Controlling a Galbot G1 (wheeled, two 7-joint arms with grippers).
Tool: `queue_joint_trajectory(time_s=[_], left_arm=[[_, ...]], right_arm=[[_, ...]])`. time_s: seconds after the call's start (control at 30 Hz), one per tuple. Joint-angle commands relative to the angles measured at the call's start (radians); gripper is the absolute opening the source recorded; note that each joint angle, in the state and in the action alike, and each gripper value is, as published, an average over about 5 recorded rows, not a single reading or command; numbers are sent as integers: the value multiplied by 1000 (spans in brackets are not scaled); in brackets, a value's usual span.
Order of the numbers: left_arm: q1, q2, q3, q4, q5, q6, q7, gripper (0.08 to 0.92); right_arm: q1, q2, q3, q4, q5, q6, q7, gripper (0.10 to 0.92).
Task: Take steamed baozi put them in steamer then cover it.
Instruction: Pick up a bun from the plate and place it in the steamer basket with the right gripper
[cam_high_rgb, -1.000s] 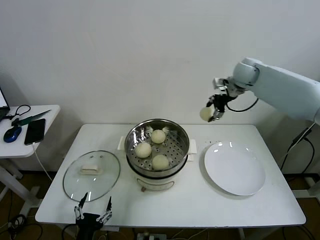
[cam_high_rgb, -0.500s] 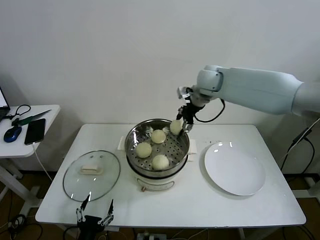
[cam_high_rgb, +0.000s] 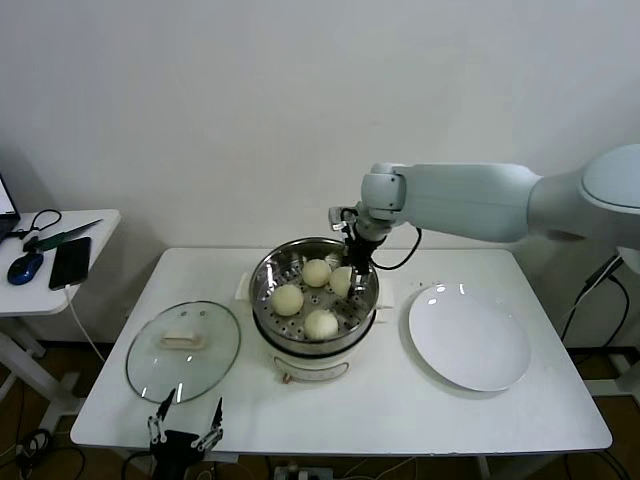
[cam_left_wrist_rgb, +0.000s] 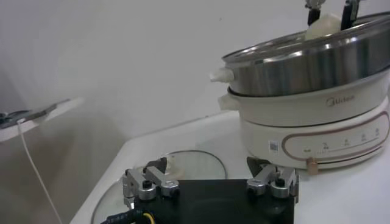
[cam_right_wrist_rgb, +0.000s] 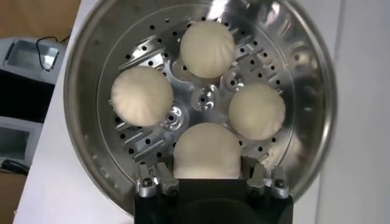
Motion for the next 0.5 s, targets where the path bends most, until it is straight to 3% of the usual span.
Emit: queue_joint_trajectory(time_s=[0.03,0.37,0.5], left_arm=[[-1,3,-1,5,-2,-1,-1,823],[-1,3,-4,6,-7,2,-3,823],[0,4,-5,6,-7,2,-4,823]], right_arm=[[-71,38,-9,-42,-22,-7,12,696],[-85,38,14,-52,-57,-6,8,723],[-75,29,20,-48,-60,-5,-3,785]])
